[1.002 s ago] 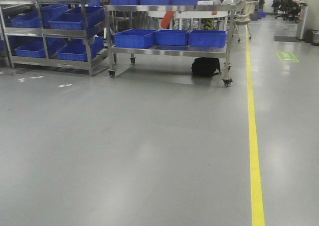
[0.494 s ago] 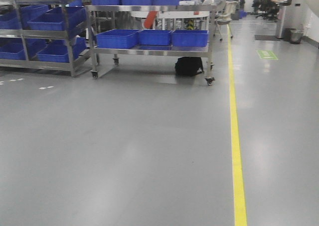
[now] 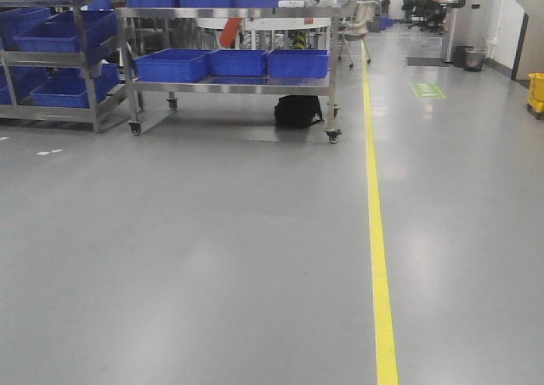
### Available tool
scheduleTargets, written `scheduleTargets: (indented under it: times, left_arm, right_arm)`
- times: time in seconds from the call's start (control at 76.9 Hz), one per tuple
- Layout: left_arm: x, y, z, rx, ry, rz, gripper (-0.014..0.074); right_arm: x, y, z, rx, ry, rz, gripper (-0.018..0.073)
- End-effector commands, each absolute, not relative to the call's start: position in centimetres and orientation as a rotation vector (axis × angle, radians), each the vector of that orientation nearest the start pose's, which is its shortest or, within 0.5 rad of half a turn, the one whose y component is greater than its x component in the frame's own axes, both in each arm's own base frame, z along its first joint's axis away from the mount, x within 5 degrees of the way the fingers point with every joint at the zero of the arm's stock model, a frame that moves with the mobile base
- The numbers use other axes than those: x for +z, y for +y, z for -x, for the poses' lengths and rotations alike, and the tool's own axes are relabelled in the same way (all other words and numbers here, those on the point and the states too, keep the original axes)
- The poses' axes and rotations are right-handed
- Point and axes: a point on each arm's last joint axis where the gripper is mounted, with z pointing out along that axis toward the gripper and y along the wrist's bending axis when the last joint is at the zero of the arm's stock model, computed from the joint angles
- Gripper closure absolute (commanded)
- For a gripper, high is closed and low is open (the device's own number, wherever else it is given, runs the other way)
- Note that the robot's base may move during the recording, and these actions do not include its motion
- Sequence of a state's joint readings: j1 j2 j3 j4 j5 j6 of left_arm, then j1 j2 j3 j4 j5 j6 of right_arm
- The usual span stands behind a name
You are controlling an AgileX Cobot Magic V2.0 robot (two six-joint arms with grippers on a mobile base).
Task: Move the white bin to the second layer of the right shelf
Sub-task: 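Drive along the yellow-lined aisle carrying the bin in the right gripper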
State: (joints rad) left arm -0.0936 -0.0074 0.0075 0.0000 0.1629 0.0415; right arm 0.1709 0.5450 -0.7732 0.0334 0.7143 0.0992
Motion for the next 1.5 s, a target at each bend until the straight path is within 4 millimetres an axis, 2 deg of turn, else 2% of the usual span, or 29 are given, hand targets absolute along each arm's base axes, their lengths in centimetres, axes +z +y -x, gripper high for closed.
scheduleTargets:
  times: [0.0, 1.483]
  left_arm:
    - [19.24, -0.55, -5.64, -0.047, 1.580, -0.108, 0.0512]
    - [19.24, -0.55, -5.64, -0.047, 1.580, -0.108, 0.0512]
  right_arm:
    - [38.36, 1.74, -9.33, 0.220, 1.848, 0.052, 0.0504]
    - [38.36, 1.74, -9.33, 0.220, 1.848, 0.052, 0.0504]
